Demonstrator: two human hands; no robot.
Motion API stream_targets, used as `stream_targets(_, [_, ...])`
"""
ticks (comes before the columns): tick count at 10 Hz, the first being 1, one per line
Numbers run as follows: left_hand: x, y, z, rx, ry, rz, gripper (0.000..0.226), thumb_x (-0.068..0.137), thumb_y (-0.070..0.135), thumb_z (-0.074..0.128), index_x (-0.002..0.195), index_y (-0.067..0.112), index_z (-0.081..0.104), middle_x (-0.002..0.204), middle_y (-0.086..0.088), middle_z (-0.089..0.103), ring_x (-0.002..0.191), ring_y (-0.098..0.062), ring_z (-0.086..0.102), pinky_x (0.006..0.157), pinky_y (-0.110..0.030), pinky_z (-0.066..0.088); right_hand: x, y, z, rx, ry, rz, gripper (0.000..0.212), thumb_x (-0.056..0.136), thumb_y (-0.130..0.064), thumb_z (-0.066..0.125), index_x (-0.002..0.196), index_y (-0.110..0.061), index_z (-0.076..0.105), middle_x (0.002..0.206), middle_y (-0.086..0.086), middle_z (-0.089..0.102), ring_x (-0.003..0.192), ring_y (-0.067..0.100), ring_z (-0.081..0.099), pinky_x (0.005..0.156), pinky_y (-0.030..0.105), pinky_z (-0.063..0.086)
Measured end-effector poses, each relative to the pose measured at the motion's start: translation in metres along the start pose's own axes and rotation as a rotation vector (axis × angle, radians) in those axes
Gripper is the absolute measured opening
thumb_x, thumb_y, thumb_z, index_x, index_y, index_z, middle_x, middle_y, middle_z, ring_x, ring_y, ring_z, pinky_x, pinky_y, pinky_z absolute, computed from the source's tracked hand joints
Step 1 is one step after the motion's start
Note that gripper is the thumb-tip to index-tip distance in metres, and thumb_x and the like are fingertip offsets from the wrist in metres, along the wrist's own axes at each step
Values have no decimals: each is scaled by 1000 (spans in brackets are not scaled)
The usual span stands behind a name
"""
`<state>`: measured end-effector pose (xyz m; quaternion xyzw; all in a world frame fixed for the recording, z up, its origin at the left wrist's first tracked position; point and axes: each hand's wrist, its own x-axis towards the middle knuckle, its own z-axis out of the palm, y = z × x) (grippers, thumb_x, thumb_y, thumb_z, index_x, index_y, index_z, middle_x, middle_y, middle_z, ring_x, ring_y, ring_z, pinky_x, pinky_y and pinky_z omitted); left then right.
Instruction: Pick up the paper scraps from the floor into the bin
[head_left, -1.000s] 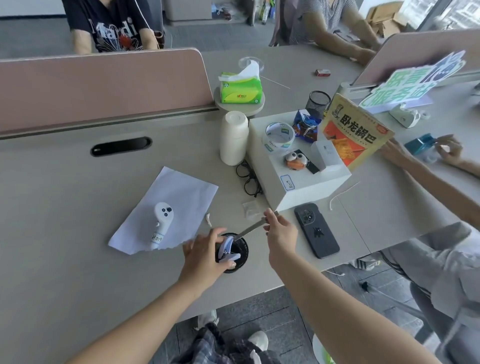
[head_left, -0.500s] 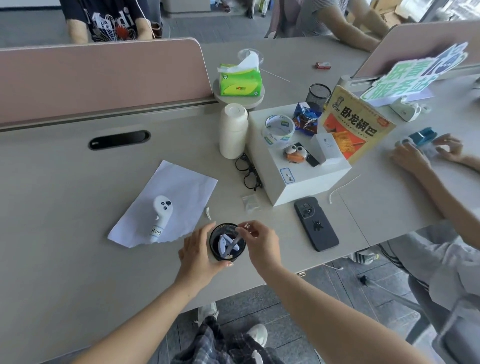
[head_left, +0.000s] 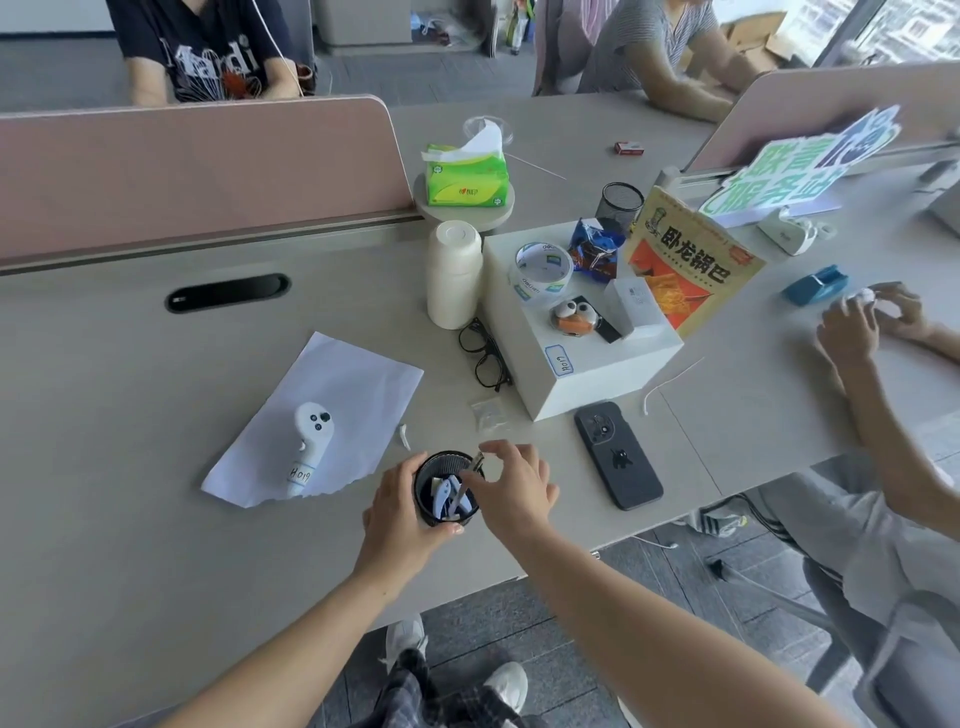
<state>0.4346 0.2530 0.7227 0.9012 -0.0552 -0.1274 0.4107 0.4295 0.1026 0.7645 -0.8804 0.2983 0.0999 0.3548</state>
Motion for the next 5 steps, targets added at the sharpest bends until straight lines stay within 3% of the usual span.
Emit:
stream_targets(2, [11, 13, 22, -142, -29, 3, 94, 60, 24, 87, 135, 33, 31, 126, 5, 39, 122, -18, 42, 100, -34, 42, 5, 15, -12, 96, -6, 75, 38, 89, -34, 58, 127, -34, 52, 130, -8, 52, 124, 17, 43, 100, 37, 30])
stream_targets(3, [20, 18, 32, -162, -66, -22, 102, 57, 25, 89, 139, 28, 29, 131, -3, 36, 125, -23, 43, 103, -42, 42, 8, 23, -20, 228, -18, 88, 40, 87, -29, 62, 126, -30, 53, 124, -10, 57, 119, 17, 49, 103, 40, 38])
stream_targets(4, [22, 23, 24, -196, -94, -42, 104, 55, 34, 89, 138, 35, 26, 129, 4, 33, 118, -24, 52, 100, -43, 46, 4, 24, -33, 312, -6, 73, 39, 85, -29, 64, 123, -29, 54, 121, -10, 58, 115, 18, 54, 100, 45, 43])
stream_targets(5, [21, 23, 6, -170, -54, -30, 82, 70, 33, 85, 137, 24, 38, 127, 5, 38, 107, -17, 52, 92, -29, 42, 6, 19, -79, 585, 179, -52, 29, 89, -17, 63, 117, -25, 58, 117, -4, 64, 100, 12, 59, 91, 32, 48])
